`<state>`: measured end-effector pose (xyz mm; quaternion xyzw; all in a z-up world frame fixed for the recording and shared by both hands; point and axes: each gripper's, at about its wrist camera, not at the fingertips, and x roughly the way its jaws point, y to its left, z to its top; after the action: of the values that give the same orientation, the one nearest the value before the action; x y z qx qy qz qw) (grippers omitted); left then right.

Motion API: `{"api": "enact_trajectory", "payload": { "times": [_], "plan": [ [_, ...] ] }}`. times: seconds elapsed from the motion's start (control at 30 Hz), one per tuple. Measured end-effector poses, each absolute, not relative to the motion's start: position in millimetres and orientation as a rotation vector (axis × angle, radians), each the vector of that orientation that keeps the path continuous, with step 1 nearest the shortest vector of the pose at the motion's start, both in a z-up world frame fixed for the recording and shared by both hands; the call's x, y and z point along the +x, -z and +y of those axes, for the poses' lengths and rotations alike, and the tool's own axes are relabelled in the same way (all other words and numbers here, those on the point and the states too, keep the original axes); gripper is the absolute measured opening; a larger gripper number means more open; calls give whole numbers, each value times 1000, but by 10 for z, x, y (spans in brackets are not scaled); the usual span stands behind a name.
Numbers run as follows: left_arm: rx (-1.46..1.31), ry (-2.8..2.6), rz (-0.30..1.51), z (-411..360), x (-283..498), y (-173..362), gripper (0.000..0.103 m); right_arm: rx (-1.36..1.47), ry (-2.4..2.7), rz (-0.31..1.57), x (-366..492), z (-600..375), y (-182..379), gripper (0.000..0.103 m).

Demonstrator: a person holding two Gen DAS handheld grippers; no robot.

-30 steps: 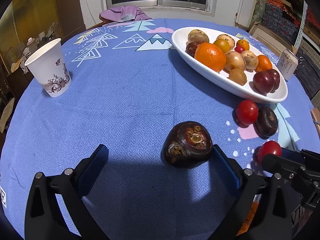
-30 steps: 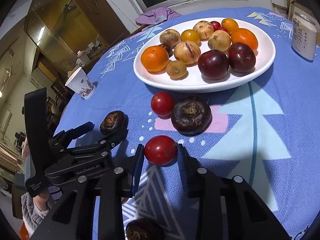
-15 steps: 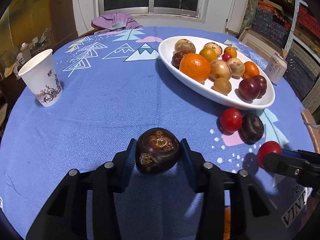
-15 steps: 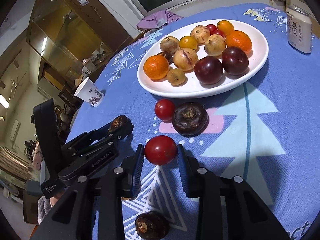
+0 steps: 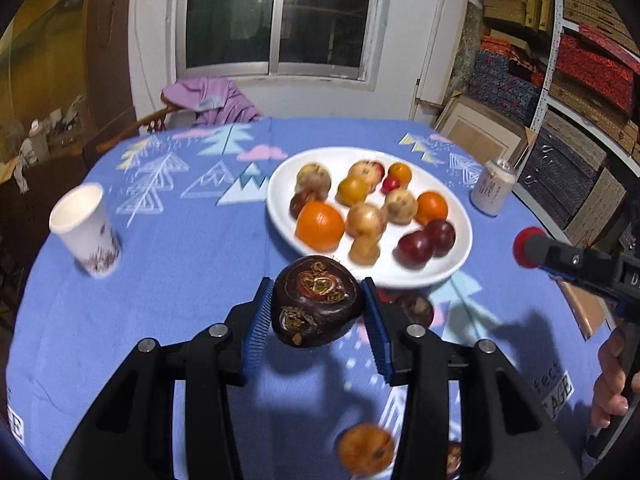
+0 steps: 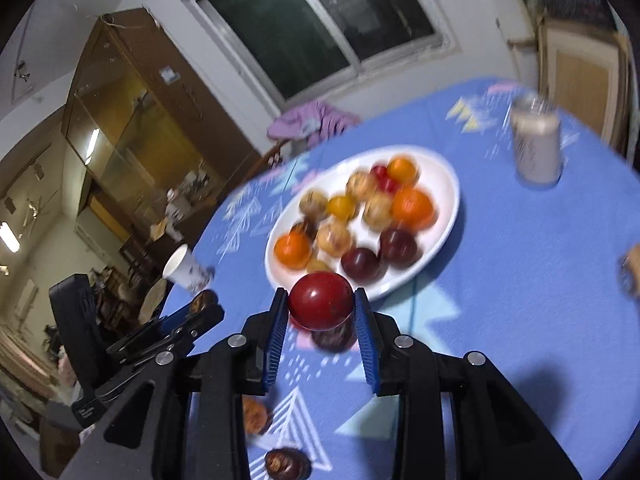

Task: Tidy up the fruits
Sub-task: 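Carry the mangosteen and tomato over the white plate and open both tools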

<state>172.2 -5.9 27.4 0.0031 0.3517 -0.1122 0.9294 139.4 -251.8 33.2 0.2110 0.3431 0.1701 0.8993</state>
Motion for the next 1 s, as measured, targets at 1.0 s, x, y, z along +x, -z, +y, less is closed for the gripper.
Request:
{"api": "enact_trajectory", "payload": {
  "times": [1.0],
  "plan": [
    [-223,298,824,-253,3222,-19,69,434,-337,842,2929,-2280,-15,50]
  ]
}}
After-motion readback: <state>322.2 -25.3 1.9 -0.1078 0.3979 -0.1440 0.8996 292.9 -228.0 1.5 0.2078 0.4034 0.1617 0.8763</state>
